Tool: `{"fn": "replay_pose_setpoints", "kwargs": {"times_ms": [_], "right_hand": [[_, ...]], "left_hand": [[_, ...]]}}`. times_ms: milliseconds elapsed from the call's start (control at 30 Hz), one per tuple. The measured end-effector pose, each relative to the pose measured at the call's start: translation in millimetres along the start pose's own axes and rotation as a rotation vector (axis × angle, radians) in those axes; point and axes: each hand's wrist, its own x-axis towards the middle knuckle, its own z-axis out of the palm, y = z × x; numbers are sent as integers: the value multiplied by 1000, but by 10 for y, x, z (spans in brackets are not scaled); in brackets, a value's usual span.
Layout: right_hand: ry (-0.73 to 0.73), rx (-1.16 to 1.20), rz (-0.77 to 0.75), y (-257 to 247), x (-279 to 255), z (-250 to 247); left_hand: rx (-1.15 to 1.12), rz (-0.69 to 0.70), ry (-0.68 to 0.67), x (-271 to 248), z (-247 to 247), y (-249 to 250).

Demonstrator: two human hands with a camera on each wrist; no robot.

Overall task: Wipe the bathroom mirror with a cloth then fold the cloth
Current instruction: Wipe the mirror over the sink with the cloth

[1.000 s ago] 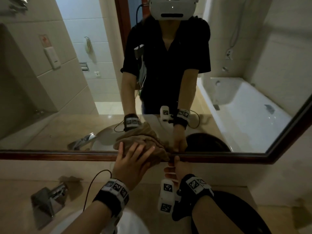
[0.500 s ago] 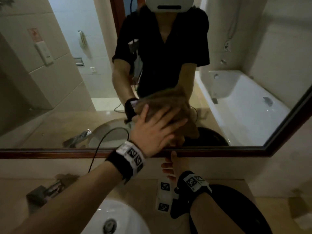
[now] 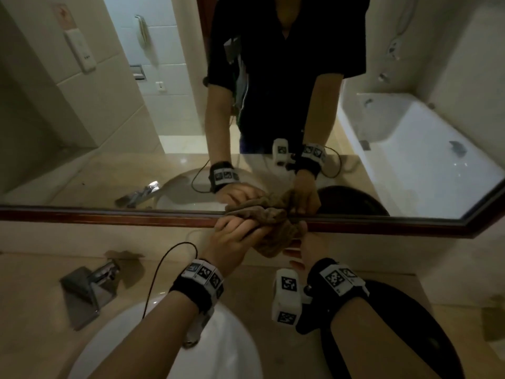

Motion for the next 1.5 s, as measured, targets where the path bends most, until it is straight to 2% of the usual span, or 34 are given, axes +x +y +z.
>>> {"fn": "replay_pose_setpoints", "kwargs": {"times_ms": [133,300,400,467,600,733,900,1000,1100,1167,1233,1367,1433,1500], "right_hand": [[-2,0,2,-11,-34,7],[29,7,-50,52,-4,32],[44,21,-75,87,26,43],[44,33,-76,92,36,50],[50,15,-67,92,64,38],[73,22,-90,97,65,37],[102,30,-33,85,-9,90],[160,73,-61,104,-39,242],[91,90,-7,116,2,524],[38,125,56,59,-19,719],[3,148,102,6,-51,862],[59,111,149,-71,-136,977],[91,107,131,-95,-159,1007],[63,108,84,-144,-172,1025]], "left_hand": [[17,-103,-67,-332,-187,-444],[187,-274,-89,-631,-540,-740],[190,-267,-43,-508,-464,-637],[133,-250,34,-362,-334,-504],[53,-211,110,6,-43,-10],[-10,-254,146,93,118,189],[-38,-256,31,-340,28,106],[-85,-444,-78,-642,-112,30],[48,-652,-199,-791,-261,-154],[98,-697,-288,-655,-368,-320],[92,-706,-279,-347,-528,-445],[136,-602,-30,547,-1058,-634],[185,-531,85,984,-1313,-700],[219,-487,160,1268,-1430,-740]]}}
